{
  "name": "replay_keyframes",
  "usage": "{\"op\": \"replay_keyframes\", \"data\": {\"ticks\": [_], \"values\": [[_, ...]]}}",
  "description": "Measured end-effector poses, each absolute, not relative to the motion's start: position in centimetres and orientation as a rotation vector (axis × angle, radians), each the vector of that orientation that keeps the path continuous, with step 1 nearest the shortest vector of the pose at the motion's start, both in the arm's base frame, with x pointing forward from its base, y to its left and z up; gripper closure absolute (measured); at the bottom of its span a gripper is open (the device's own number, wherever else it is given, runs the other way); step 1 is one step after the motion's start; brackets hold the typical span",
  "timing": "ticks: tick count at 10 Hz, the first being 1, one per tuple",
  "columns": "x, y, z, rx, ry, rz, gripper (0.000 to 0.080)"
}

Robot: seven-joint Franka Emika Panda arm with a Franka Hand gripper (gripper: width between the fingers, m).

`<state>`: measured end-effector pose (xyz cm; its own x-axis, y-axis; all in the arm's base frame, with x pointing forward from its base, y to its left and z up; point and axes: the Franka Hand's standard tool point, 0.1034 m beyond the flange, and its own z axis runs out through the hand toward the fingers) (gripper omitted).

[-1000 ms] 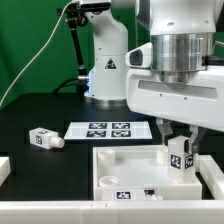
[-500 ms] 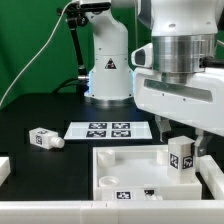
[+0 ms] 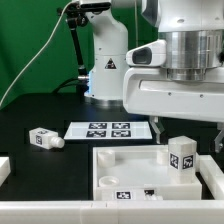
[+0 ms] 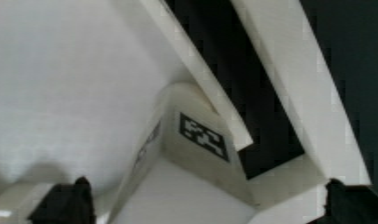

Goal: Assemble one leg

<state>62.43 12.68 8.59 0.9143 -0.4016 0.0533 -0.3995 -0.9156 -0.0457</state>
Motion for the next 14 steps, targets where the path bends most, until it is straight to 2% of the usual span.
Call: {"op": "replay_keyframes", "data": {"ticks": [6, 11, 12, 13, 14], "values": [[62.3, 12.6, 8.4, -3.129, -0.079, -0.106, 0.0150], [62.3, 11.6, 8.3, -3.119, -0.496, -0.102, 0.0153], [62.3, 11.4, 8.3, -3.110, -0.598, -0.100, 0.0323], [62.3, 11.4, 8.2, -3.113, -0.582, -0.100, 0.0323], [62.3, 11.4, 8.2, -3.117, -0.556, -0.099, 0.0460]]}}
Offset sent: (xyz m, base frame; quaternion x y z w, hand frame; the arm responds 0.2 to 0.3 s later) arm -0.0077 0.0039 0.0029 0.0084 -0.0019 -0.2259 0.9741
